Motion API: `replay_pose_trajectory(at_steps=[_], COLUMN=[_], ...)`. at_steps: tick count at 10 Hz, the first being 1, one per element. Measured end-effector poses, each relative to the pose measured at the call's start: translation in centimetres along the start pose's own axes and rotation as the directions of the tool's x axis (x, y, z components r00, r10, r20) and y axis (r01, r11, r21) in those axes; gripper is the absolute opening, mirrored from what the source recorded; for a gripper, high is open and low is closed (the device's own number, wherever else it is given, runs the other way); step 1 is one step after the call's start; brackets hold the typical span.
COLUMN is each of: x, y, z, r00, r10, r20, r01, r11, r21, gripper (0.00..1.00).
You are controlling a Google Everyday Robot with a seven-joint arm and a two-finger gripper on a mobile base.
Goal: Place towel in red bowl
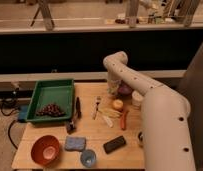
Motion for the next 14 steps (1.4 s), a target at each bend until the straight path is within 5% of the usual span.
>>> replay_pose_trajectory(at_steps=[5, 8, 14], x=[0.2, 2.5, 0.7], y=[1.5, 3.5, 5.2], z=[-2.6, -3.7, -6.3], r00=[0.999, 0.999, 0.996], r10=[-0.03, -0.017, -0.079], r20=[-0.013, -0.029, -0.035], r01=[0.03, 0.018, 0.079], r11=[0.999, 1.0, 0.997], r21=[0.011, 0.013, 0.018], gripper=[0.04, 0.04, 0.04])
